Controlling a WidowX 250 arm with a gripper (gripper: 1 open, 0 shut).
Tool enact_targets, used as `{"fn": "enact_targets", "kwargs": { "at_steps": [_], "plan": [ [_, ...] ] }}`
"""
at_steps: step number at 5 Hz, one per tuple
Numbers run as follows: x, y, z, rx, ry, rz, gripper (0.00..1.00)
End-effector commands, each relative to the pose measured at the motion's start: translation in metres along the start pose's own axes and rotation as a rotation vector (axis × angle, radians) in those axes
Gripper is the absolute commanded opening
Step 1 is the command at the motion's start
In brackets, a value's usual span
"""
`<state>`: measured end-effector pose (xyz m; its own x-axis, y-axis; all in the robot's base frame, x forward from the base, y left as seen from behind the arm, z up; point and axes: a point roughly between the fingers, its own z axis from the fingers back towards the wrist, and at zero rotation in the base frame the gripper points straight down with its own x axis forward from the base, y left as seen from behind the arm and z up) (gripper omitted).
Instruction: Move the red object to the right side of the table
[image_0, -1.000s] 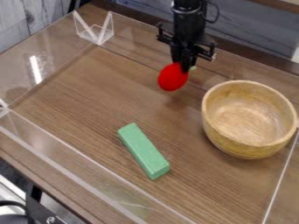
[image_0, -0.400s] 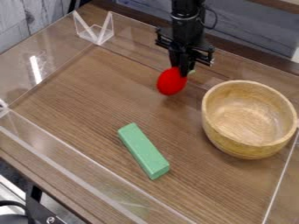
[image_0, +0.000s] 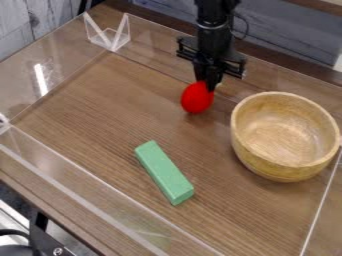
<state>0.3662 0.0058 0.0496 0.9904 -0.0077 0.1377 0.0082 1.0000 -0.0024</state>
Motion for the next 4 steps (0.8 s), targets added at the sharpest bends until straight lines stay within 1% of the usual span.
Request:
{"fn": "enact_targets", "kwargs": {
  "at_steps": [1, 2, 3, 4],
  "plan": [
    [0.011, -0.001, 0.023, 0.002, -0.086, -0.044, 0.0],
    [0.01, 0.002, 0.023, 0.0, -0.093, -0.082, 0.0],
    [0.013, 0.003, 0.035, 0.005, -0.1, -0.095, 0.0],
    [0.019, 0.003, 0.047, 0.01, -0.11, -0.106, 0.0]
  ]
}}
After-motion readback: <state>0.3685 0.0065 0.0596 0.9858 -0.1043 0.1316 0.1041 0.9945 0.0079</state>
